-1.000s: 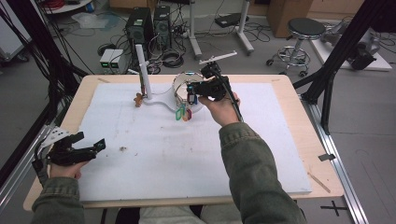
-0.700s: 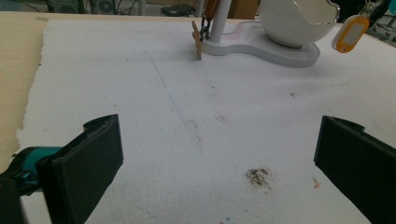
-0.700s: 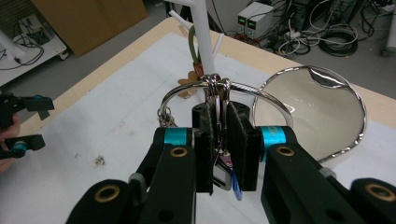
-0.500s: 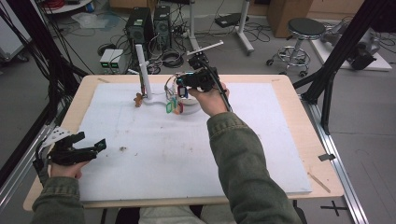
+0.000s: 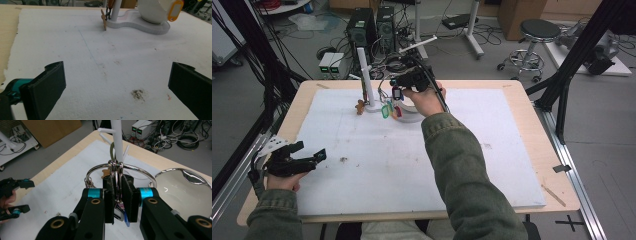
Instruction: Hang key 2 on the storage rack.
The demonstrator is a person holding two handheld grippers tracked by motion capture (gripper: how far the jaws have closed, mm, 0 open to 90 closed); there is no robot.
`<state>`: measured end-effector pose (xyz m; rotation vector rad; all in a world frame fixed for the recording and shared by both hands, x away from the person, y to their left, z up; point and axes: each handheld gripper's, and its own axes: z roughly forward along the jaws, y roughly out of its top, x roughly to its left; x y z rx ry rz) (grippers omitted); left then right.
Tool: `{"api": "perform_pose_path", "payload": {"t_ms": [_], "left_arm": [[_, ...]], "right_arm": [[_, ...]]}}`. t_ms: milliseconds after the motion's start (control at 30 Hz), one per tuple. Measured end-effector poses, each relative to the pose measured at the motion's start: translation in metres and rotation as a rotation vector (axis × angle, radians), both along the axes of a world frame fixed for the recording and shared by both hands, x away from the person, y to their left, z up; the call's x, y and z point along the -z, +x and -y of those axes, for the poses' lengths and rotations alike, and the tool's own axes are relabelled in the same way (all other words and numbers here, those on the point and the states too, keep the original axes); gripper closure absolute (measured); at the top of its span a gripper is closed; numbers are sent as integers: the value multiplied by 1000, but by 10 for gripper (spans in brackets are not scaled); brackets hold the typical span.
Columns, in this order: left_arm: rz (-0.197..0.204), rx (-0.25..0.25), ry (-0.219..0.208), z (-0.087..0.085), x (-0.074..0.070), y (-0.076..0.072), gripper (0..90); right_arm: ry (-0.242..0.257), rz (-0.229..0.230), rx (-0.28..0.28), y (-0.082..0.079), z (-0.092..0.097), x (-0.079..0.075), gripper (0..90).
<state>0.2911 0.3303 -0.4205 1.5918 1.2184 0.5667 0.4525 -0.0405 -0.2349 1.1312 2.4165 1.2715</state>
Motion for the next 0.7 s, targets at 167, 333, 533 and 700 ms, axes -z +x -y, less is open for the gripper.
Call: {"api": "perform_pose_path", "payload": {"t_ms": [167,333,533,700], "left_arm": [[1,1,1,0,0,1,17],[4,-2,-8,0,0,0,17],[5,0,-11,-1,0,0,17],[7,-1,-19,-1,-1,0,17]], "right_arm": [[-4,-12,10,5,-10,-2,811],[6,-19,10,8,-21,-1,811],[31,-21,13,14,-31,-1,811],[45,-31,23,21,-34,5,811]]}}
